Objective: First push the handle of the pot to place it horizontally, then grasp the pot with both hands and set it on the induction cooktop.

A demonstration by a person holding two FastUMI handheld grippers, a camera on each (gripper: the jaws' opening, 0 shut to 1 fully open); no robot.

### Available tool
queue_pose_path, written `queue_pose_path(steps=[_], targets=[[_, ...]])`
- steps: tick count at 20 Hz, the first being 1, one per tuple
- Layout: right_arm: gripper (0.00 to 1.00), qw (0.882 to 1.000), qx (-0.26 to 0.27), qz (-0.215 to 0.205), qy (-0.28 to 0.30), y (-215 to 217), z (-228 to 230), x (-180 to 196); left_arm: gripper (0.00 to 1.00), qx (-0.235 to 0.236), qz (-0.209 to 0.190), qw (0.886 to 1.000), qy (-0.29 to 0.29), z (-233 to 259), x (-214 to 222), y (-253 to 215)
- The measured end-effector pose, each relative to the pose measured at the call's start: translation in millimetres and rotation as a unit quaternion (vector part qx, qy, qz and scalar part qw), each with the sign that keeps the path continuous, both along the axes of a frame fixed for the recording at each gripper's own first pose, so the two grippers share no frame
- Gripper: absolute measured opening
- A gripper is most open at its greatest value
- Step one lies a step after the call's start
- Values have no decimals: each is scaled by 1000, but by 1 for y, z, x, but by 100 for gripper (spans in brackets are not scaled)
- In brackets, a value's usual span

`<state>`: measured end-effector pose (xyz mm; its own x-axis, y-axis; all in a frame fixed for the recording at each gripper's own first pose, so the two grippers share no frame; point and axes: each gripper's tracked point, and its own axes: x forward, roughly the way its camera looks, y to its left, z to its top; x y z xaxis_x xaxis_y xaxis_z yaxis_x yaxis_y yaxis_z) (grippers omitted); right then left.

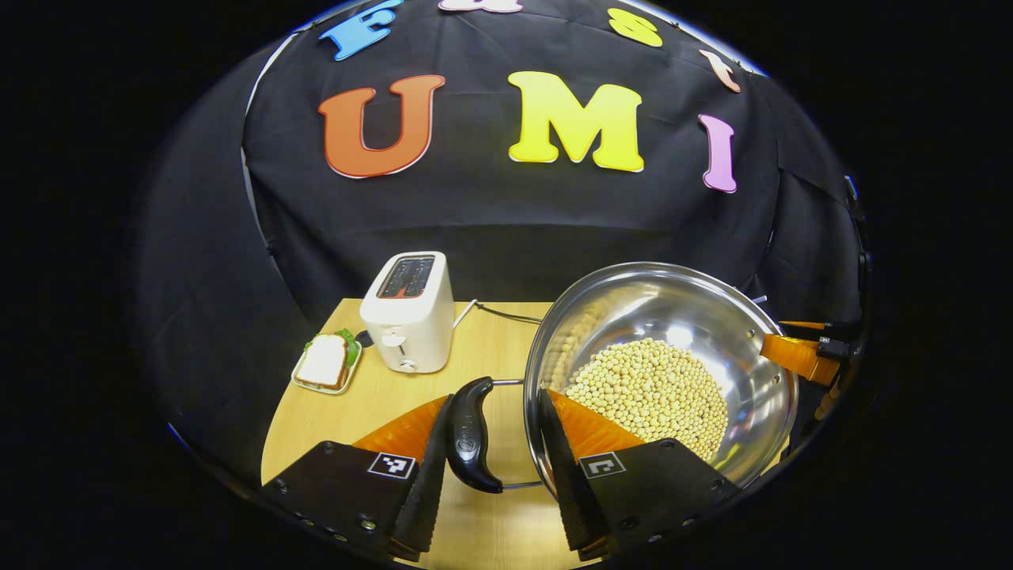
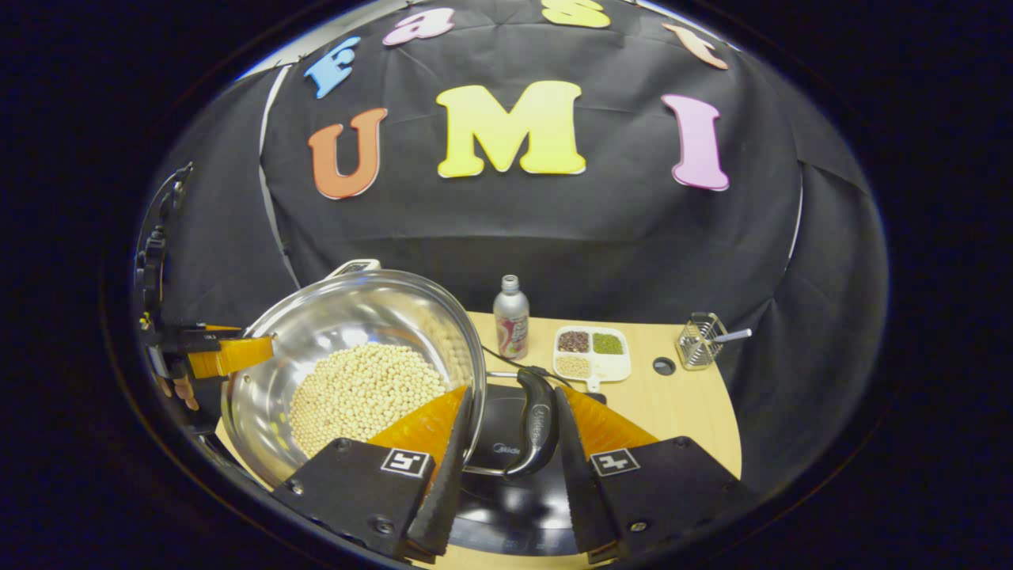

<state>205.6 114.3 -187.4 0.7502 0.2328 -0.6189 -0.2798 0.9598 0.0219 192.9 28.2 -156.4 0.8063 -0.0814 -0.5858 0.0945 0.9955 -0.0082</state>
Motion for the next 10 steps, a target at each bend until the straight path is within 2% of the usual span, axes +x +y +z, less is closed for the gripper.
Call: queue_pose_path(steps=[1, 8, 9, 10], targets=[[58, 1000, -1, -3, 1, -11, -1, 3, 60, 3, -3, 1000, -2, -1, 1, -10], [58, 1000, -10, -28, -8, -74, -7, 14, 60, -1, -29, 1000, -1, -13, 14, -72], [60, 999, -10, -33, -7, -80, -8, 15, 60, -2, -32, 999, -1, -17, 16, -78], [58, 999, -10, -36, -7, -87, -11, 16, 60, -2, -37, 999, 0, -19, 18, -86]])
